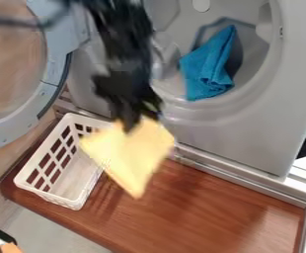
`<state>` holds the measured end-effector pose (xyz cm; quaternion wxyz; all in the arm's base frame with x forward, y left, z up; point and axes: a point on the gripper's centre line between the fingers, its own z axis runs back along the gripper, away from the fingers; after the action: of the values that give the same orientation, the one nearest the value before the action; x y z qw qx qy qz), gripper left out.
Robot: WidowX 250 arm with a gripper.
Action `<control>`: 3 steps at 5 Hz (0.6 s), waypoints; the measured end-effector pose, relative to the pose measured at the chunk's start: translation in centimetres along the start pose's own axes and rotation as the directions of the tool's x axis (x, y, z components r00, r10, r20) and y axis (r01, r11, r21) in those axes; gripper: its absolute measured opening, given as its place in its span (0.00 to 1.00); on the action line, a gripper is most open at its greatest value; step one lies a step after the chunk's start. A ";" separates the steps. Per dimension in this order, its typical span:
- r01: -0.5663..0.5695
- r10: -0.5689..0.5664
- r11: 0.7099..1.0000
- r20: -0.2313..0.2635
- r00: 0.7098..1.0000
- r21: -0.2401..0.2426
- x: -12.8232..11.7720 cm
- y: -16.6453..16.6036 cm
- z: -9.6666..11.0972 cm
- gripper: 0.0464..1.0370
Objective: Move the yellow cloth in the white basket
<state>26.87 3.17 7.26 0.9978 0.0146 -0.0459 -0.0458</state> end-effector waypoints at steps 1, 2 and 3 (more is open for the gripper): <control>-0.054 0.056 0.998 -0.085 0.995 0.022 -1.1 5.1 1.0 0.04; -0.099 0.104 0.994 -0.121 0.987 0.049 -1.9 8.2 0.7 0.04; -0.105 0.107 0.994 -0.138 0.985 0.025 -2.4 9.1 0.0 0.06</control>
<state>25.26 12.41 7.35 0.9994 0.0240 0.0225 0.0088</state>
